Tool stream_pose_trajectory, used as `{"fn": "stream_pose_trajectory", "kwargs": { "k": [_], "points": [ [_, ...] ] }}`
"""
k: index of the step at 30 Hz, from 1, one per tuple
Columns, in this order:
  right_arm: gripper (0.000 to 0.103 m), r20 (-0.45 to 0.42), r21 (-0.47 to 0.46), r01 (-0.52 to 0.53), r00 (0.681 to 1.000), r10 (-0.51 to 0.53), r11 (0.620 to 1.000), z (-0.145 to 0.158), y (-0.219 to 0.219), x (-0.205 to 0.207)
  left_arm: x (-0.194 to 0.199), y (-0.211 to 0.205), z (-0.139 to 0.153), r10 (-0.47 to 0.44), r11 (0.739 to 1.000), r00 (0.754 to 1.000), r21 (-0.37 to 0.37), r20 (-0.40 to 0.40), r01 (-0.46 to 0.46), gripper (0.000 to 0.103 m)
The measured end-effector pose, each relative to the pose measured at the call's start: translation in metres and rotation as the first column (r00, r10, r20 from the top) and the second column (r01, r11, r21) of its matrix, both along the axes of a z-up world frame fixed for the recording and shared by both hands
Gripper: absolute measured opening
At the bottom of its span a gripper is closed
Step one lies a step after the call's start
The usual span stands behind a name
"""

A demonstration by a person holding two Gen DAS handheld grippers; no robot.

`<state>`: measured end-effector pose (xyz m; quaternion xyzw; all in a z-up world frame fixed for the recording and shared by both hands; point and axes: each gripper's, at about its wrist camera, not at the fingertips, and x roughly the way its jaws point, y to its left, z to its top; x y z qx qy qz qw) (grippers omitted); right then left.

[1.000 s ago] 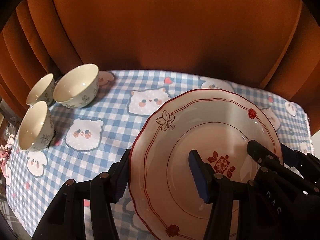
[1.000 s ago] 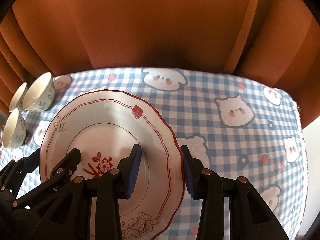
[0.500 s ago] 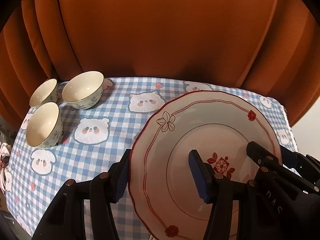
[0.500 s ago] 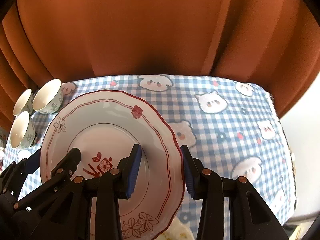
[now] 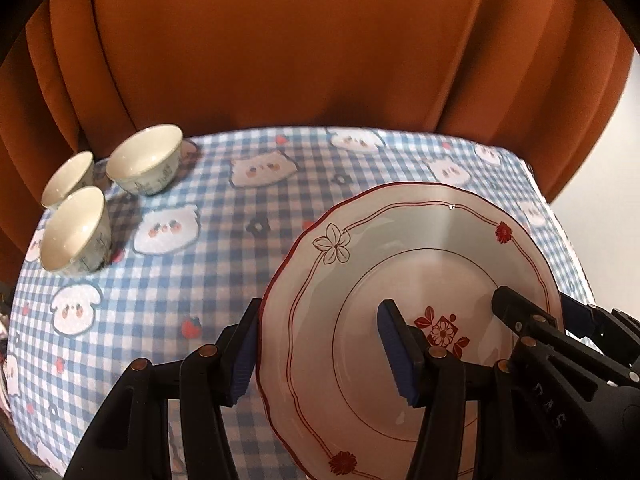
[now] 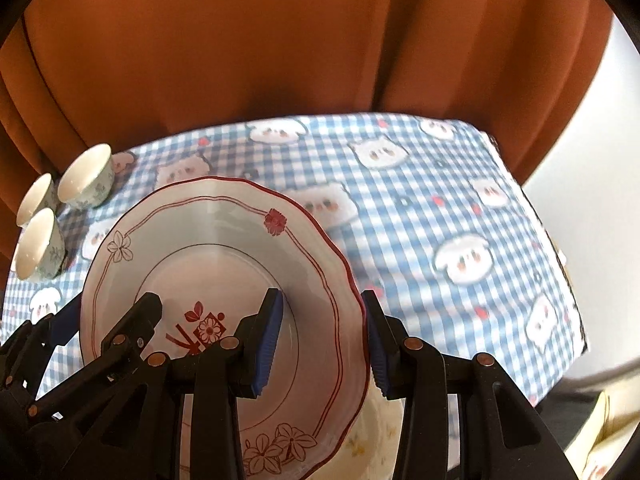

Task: Organize plates and bowls
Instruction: 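Carry the red-patterned plate over the yellow-flower plates and lower it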

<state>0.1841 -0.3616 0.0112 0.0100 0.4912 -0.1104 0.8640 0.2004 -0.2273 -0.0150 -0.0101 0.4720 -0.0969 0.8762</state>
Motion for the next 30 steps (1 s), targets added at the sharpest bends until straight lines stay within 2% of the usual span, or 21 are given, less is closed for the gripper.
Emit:
{"fn": "stream_pose_trajectory", "kwargs": {
  "k": [10,19,26,30],
  "points": [
    [0.045,-0.092,0.019,0.005,0.996,-0.003,1.0,-0.033,-0.024,-0.031,-0.031,-0.028,-0.035,-0.014,1.0,0.995,0.025,-0.103,0.017,0.057],
    [0.045,-0.14,0.07,-0.069,0.987,0.078,0.995,-0.055,-0.049,-0.04,-0.05,-0.052,-0.05,0.058,0.996,0.988,0.071,-0.146,-0.048,0.057],
    [0.045,-0.139,0.094,-0.131,0.98,0.143,0.987,-0.07,-0.066,-0.039,-0.057,-0.066,-0.064,0.129,0.99,0.977,0.086,-0.172,-0.116,0.057],
    [0.045,-0.13,0.107,-0.17,0.974,0.183,0.98,-0.074,-0.068,-0.038,-0.06,-0.067,-0.065,0.176,0.982,0.972,0.097,-0.157,-0.162,0.058]
  ]
}}
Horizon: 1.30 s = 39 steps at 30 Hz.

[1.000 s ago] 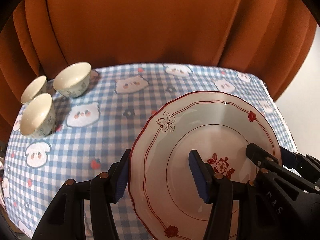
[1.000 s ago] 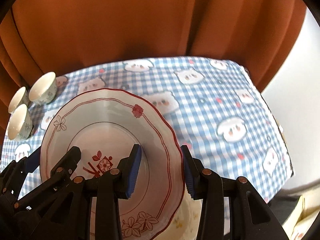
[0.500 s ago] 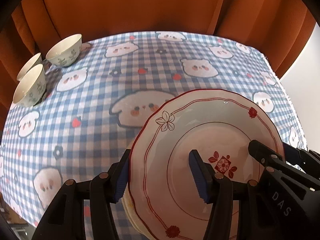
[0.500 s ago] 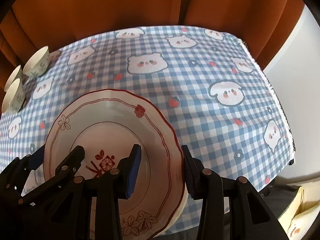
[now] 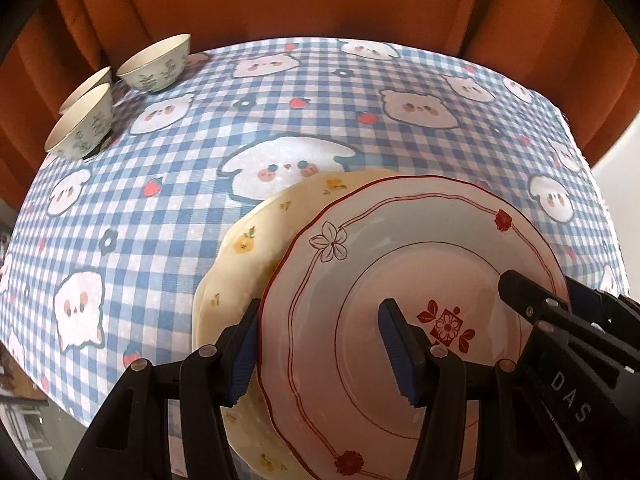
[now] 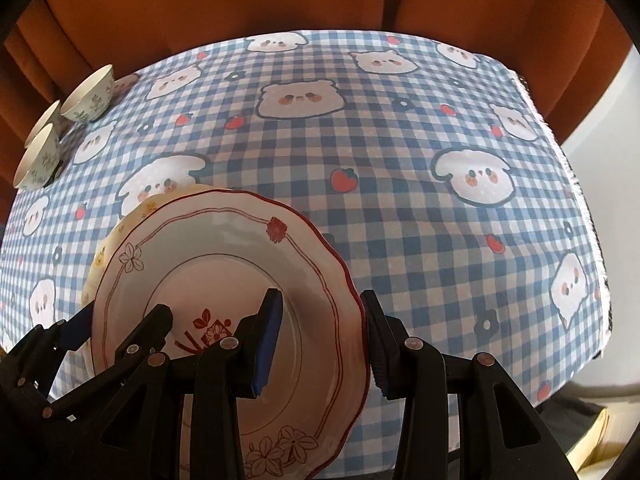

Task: Organize plates and bowls
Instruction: 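Carry the red-patterned plate over the yellow-flower plates and lower it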

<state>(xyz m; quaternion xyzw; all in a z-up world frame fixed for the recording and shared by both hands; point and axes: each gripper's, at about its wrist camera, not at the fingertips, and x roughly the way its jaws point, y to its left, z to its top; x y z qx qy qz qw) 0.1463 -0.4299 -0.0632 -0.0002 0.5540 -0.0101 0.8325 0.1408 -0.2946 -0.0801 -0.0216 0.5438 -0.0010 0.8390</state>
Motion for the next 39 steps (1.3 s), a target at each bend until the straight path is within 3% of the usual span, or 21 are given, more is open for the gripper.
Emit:
{"fn": "stream_pose_trajectory", "kwargs": {
  "k": [11,13,15,39],
  "points": [
    [0.041,0.008,0.059,-0.077,0.997,0.076,0.995,0.001,-0.011,-0.007,-0.007,-0.002,0.001,0.06,0.998,0.998,0.022,0.019,-0.061,0.058],
    [0.028,0.016,0.055,-0.098,0.995,0.097,0.994,0.004,-0.014,-0.013,-0.007,-0.001,0.001,0.07,0.997,0.997,0.017,0.018,-0.071,0.058],
    [0.026,0.017,0.08,-0.103,0.995,0.102,0.991,0.004,-0.019,-0.014,-0.006,-0.003,0.001,0.073,0.997,0.997,0.024,0.02,-0.073,0.058],
    [0.027,0.005,0.078,-0.178,0.984,0.178,0.981,-0.004,0.012,0.004,-0.01,0.011,0.003,0.17,0.975,0.985,0.137,0.038,-0.174,0.061]
  ]
}}
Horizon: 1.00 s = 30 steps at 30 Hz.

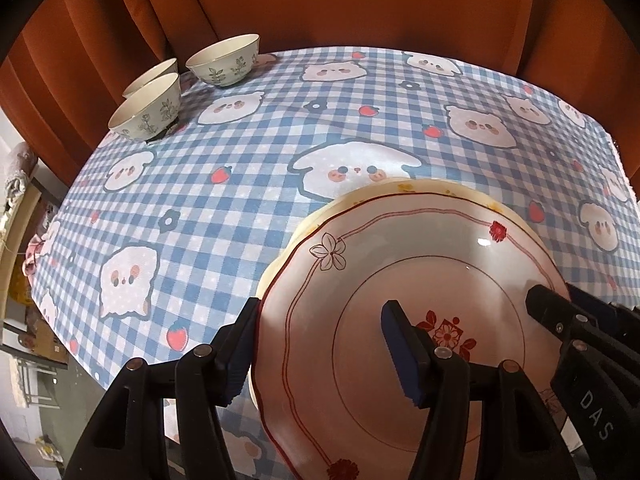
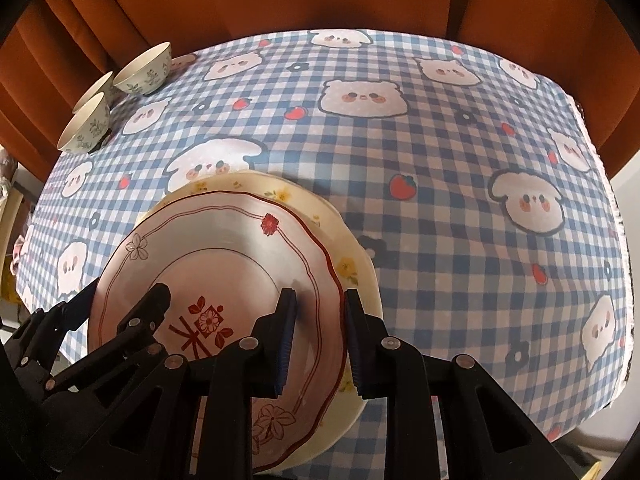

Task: Organize plates and bowls
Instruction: 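Carry the red-patterned plate over the yellow-flower plates and lower it, then open the right gripper and withdraw it from the plate stack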

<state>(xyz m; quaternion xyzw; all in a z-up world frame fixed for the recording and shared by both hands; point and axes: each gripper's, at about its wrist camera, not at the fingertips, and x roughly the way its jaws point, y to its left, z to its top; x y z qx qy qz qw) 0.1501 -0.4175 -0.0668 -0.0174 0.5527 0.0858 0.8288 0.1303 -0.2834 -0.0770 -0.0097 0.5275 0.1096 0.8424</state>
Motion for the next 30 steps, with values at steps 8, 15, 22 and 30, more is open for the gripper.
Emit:
{"fn": "stream_pose_trajectory", "kwargs": {
  "k": [8,15,22,30],
  "points": [
    [0.028,0.02,-0.021,-0.007,1.0,0.007,1.0,0.0,0.004,0.003,0.003,-0.005,-0.004,-0.012,1.0,1.0,0.027,0.0,0.012,0.071],
    [0.038,0.029,-0.046,-0.005,1.0,0.006,0.999,-0.001,0.008,0.001,-0.001,-0.009,-0.004,-0.056,0.998,0.998,0.016,-0.003,0.056,0.079],
    [0.069,0.017,-0.023,-0.017,1.0,0.018,1.0,0.0,0.02,-0.003,-0.006,-0.005,-0.002,-0.109,0.993,0.994,-0.051,0.013,0.11,0.087],
    [0.073,0.025,-0.073,0.043,0.999,-0.041,0.996,0.007,0.03,-0.008,-0.009,0.009,0.003,-0.189,0.976,0.981,-0.097,0.047,0.192,0.087]
  ]
}}
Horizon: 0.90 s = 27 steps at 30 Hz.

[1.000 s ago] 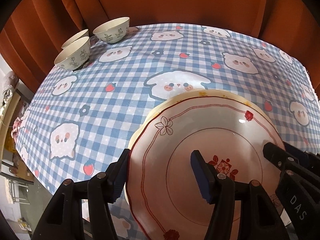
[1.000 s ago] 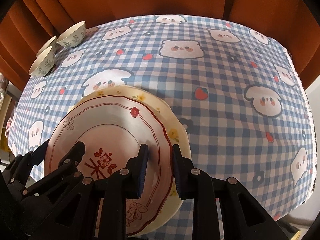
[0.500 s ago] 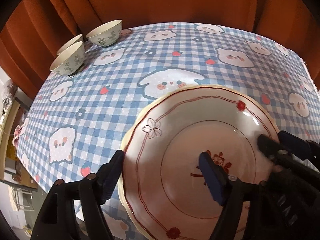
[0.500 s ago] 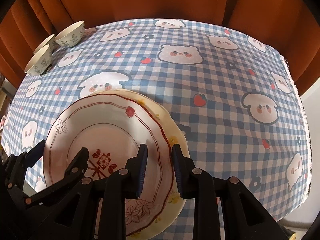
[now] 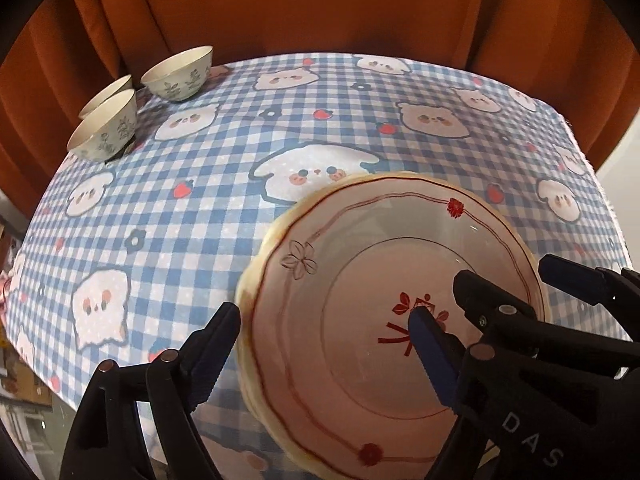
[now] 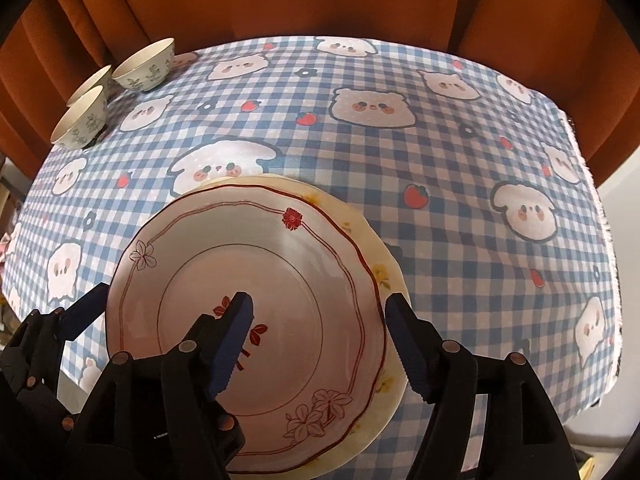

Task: Organize plates and bowls
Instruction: 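Open the right gripper and withdraw it from the plate stack, then move the right gripper to a floral bowl rim and close on it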

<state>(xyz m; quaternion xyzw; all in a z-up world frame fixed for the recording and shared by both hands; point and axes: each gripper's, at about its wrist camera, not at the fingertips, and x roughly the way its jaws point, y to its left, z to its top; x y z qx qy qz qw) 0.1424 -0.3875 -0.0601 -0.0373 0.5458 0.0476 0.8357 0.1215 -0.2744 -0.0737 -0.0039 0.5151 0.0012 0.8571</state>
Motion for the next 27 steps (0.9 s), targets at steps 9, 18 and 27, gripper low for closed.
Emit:
{"fn": "stream_pose_trajectory", "kwargs": {
  "k": [9,18,27],
  "points": [
    [0.076,0.03,-0.024,0.091,0.995,-0.09,0.996,0.016,0.045,-0.015,-0.008,0.056,0.013,-0.062,0.997,0.998,-0.045,0.026,0.064,0.087],
    [0.076,0.067,-0.032,0.132,0.989,-0.129,0.991,0.026,0.126,-0.029,-0.013,0.14,0.023,-0.101,0.993,0.994,-0.066,0.029,0.103,0.084],
    [0.076,0.109,0.03,0.116,0.987,-0.118,0.993,0.03,0.206,-0.024,-0.002,0.219,0.031,-0.077,0.995,0.996,-0.056,0.04,0.079,0.084]
  ]
}}
